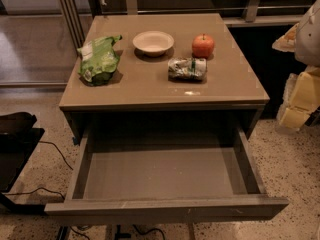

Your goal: Close top drawer

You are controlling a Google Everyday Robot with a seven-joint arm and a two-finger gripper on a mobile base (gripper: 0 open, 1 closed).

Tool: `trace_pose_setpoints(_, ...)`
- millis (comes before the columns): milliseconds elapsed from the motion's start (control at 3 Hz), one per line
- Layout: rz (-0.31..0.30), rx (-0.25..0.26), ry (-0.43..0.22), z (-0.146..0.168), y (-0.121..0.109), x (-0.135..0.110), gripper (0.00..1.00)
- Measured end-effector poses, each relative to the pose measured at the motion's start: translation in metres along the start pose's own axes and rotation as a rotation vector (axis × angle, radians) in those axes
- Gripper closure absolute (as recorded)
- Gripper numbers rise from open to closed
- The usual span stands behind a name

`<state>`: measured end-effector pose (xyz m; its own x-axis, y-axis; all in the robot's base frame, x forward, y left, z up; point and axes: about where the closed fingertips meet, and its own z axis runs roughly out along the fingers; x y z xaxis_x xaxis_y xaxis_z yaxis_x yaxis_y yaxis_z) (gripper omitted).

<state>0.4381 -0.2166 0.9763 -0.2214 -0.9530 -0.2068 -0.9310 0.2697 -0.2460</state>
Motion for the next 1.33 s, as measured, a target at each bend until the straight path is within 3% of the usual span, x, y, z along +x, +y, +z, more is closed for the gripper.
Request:
trace_pose_setpoints(333,0.001,0.007,0.0,-0.001,0.0,0.0,0.0)
trace_pose_setpoints(667,-0.011,-0.008,-0.016,0.011,0.018,0.001,0.0)
trace_pose_setpoints(1333,-0.035,-0.035,-0.111,0.049,0.1,0.008,0.42)
